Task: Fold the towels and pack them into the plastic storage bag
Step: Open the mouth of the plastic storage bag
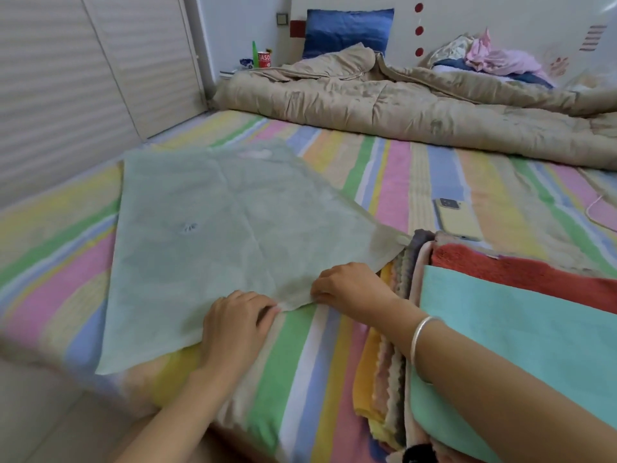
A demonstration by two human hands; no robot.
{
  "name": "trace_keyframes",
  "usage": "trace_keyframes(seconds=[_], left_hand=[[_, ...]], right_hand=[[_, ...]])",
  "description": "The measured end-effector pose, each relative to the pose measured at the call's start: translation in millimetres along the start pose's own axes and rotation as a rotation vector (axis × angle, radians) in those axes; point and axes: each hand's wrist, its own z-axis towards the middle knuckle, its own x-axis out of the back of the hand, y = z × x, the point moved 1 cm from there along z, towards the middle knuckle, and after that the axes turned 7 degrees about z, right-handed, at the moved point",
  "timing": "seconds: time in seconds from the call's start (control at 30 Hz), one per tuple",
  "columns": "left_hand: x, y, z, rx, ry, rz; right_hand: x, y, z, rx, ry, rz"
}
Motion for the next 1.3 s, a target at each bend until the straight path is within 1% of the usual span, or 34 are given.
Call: trace_keyframes(seconds=[0.1,0.2,0.3,0.33,0.4,0.47,0.5,0.57,0.63,0.67,0.77,0.87,1.03,1.2,1.23,1.3], left_hand=[[0,-3,-3,0.033,0.009,0.001],[6,2,-7,0.012,0.054,-0.005],[22,25,-20,0.023,0.123,-0.126],[25,34,-25,0.064,0.112,-0.175],[25,49,-35,0.223,0.03,-0.321],[19,53,-39,0.441,-0.078,-0.563],[18,51,-41,0.555,-0.106,-0.694],[20,47,-44,0.762,-0.109,-0.908],[19,44,-46,0.873,-0.082,-1.024],[18,43,-48,0.899,-0.074,-1.059],[16,43,-51,0.943,-0.069,-1.12],[16,43,-54,0.958,-0.068,-1.15],[17,45,-59,0.934,-0.058,-1.196],[15,44,-59,0.946,-0.066,-1.206],[15,44,-59,0.946,-0.063,-1.205],[16,44,-60,0.947,-0.063,-1.204]], right_hand=[[-4,-3,2,0.03,0.031,-0.015],[-6,-10,1,0.016,0.077,-0.018],[-1,-22,1,-0.027,0.227,0.029],[3,-29,2,-0.067,0.226,0.052],[10,-45,4,-0.143,0.183,0.121],[13,-59,6,-0.208,0.164,0.223],[14,-63,7,-0.25,0.154,0.31],[12,-66,6,-0.317,0.108,0.56],[10,-66,4,-0.364,0.032,0.811],[8,-67,1,-0.387,-0.012,0.892],[-1,-68,-6,-0.439,-0.094,1.026],[-5,-66,-8,-0.439,-0.115,1.084],[-6,-63,-10,-0.435,-0.12,1.167],[-10,-63,-11,-0.413,-0.1,1.153],[-11,-64,-11,-0.386,-0.076,1.128],[-13,-67,-13,-0.308,0.0,0.992]])
